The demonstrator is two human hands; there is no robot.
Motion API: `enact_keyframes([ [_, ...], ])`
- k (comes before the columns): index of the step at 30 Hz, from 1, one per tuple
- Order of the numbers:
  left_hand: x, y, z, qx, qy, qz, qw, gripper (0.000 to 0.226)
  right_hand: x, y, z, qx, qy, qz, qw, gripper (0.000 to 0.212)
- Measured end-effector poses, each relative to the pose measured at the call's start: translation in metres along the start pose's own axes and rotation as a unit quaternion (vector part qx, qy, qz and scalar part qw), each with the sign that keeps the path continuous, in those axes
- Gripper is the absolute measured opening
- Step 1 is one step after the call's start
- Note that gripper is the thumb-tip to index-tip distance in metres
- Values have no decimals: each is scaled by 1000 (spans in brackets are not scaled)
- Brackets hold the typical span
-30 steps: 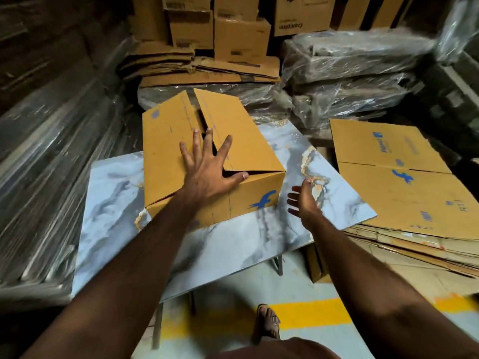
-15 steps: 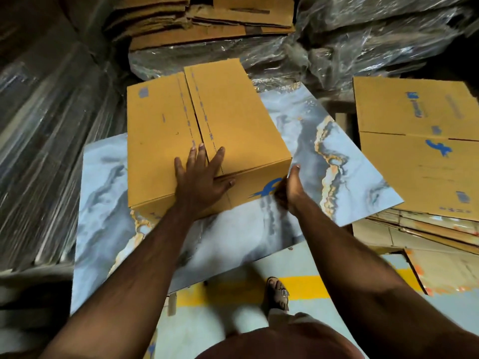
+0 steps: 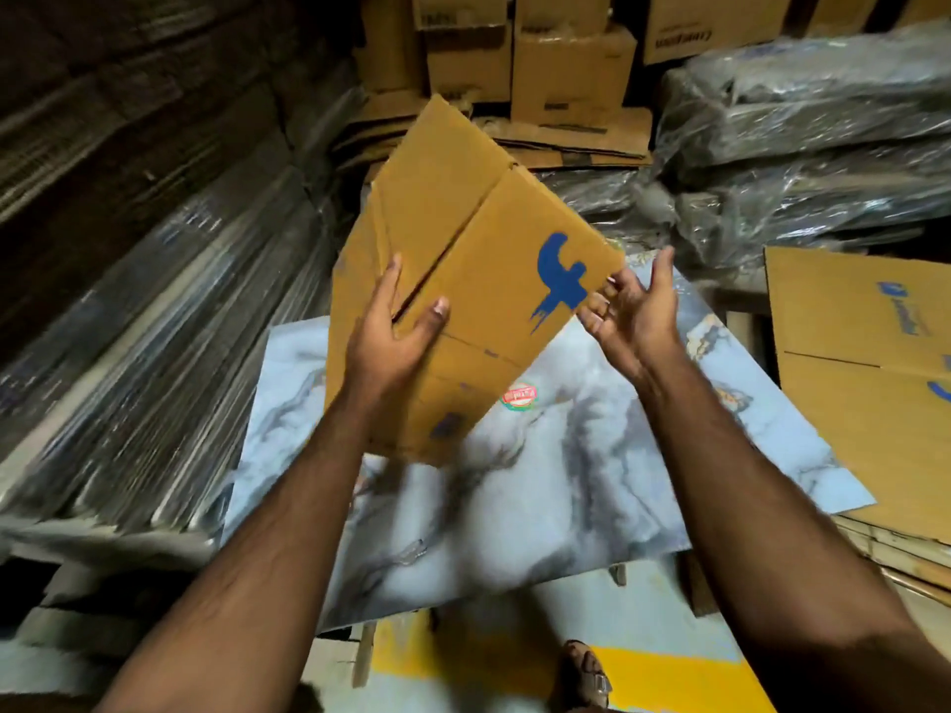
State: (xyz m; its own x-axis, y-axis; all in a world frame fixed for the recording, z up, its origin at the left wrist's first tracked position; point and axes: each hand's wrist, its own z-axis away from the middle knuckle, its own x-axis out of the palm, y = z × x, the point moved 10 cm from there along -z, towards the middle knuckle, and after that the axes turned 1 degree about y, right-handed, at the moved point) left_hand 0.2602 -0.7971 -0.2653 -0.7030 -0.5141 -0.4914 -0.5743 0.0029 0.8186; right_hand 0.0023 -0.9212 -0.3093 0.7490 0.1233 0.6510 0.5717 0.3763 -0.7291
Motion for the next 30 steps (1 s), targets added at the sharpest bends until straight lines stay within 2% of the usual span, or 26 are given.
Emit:
enact_keyframes([
  [2,-28,-3,-8,-30,72,213,974,71,58,-37,5,-47,-133,2,990,73],
  [4,-34,-18,-10,-95,112,395,907,56,96,-41,11,-91,-200,163,962,69],
  [5,-27,-26,-7,-127,115,438,883,52,106,-31,14,-120,-209,287,927,68],
  [7,-3,-40,7,-190,97,485,848,51,109,-1,16,-162,-202,447,856,83],
  [10,22,-43,28,-240,80,540,803,56,107,25,22,-180,-197,498,825,102],
  [13,26,-35,40,-235,100,603,756,53,116,19,29,-196,-174,521,812,100],
  [15,24,-32,44,-230,116,633,731,65,134,6,39,-241,-169,557,777,95],
  [16,24,-31,45,-228,122,638,725,71,147,0,44,-263,-173,584,748,92],
  [18,30,-32,46,-226,123,639,725,74,171,-5,52,-303,-186,658,664,90],
  [20,45,-39,55,-266,113,626,724,75,183,5,54,-332,-203,720,575,98],
  [21,55,-45,62,-294,101,612,727,76,178,15,51,-329,-207,744,544,101],
  [27,113,-106,132,-467,-19,517,717,105,102,72,30,-235,-279,823,435,98],
  [29,130,-107,154,-481,-58,518,705,115,88,86,30,-224,-304,839,392,96],
  [30,136,-101,160,-472,-77,530,700,124,88,87,33,-224,-311,840,383,93],
])
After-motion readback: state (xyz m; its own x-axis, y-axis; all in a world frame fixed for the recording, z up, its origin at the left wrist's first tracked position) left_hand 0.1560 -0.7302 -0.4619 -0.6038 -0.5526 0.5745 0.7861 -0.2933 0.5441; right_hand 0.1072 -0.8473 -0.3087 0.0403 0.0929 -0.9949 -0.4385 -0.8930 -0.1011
